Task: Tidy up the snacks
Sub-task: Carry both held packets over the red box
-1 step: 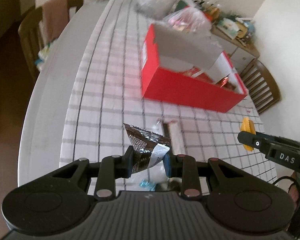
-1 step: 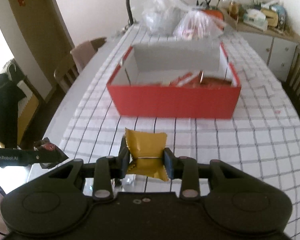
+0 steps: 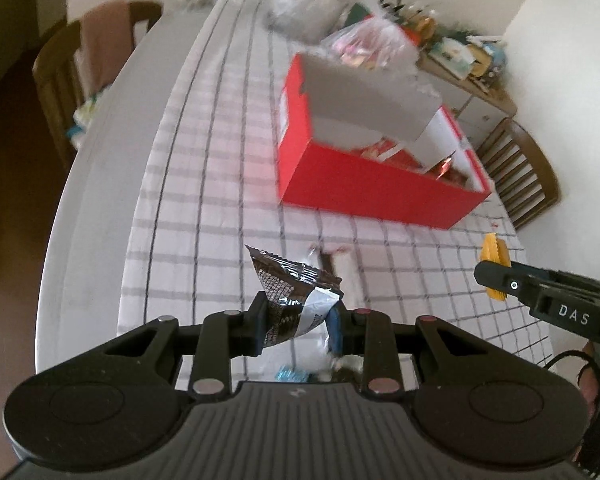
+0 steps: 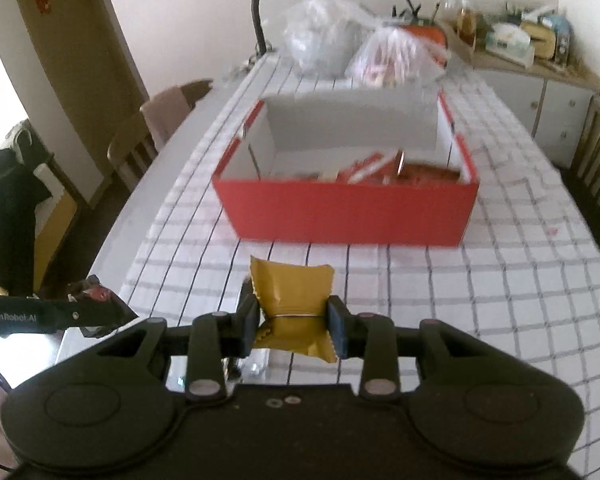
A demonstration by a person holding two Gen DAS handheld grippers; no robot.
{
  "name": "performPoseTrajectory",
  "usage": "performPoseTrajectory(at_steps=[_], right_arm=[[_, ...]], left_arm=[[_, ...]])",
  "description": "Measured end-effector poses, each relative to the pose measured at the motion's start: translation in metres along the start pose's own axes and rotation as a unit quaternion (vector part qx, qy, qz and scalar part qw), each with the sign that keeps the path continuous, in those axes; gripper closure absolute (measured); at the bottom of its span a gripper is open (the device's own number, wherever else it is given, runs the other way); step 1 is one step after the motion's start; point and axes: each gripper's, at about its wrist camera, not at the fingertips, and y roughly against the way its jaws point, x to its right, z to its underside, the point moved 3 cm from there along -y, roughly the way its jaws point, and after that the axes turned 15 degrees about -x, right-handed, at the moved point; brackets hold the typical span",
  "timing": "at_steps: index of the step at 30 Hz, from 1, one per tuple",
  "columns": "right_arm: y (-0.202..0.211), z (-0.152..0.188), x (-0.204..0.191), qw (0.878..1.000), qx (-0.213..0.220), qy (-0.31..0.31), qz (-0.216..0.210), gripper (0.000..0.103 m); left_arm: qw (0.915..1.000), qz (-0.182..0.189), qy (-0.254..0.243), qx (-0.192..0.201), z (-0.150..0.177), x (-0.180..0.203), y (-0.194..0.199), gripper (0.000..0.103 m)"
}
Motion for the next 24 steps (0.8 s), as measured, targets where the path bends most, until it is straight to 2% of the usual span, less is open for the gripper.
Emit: performPoseTrajectory(at_steps=[7, 13, 20, 24], right_arm=[[0.011, -0.039, 0.015, 1.0, 0.027, 0.008, 0.01, 0.069], [0.011, -0.075, 0.033, 0.999, 0.038, 0.012, 0.012, 0.069], [-0.005, -0.122, 0.056, 0.999, 0.035, 0.015, 0.016, 0.069], [-0.025, -0.147, 0.072, 0.999, 0.024, 0.014, 0.023, 0.069]], left_arm=[[0.9989, -0.016, -0.037, 0.023, -0.037, 0.038, 0.004, 0.075], [0.9977, -0.032, -0.05, 0.033, -0.077, 0.062, -0.003, 0.075], [0.9963, -0.05, -0.058, 0.038, -0.134, 0.086, -0.017, 0.075], [0.9961, -0.062, -0.057, 0.026, -0.164, 0.094, -0.036, 0.075]])
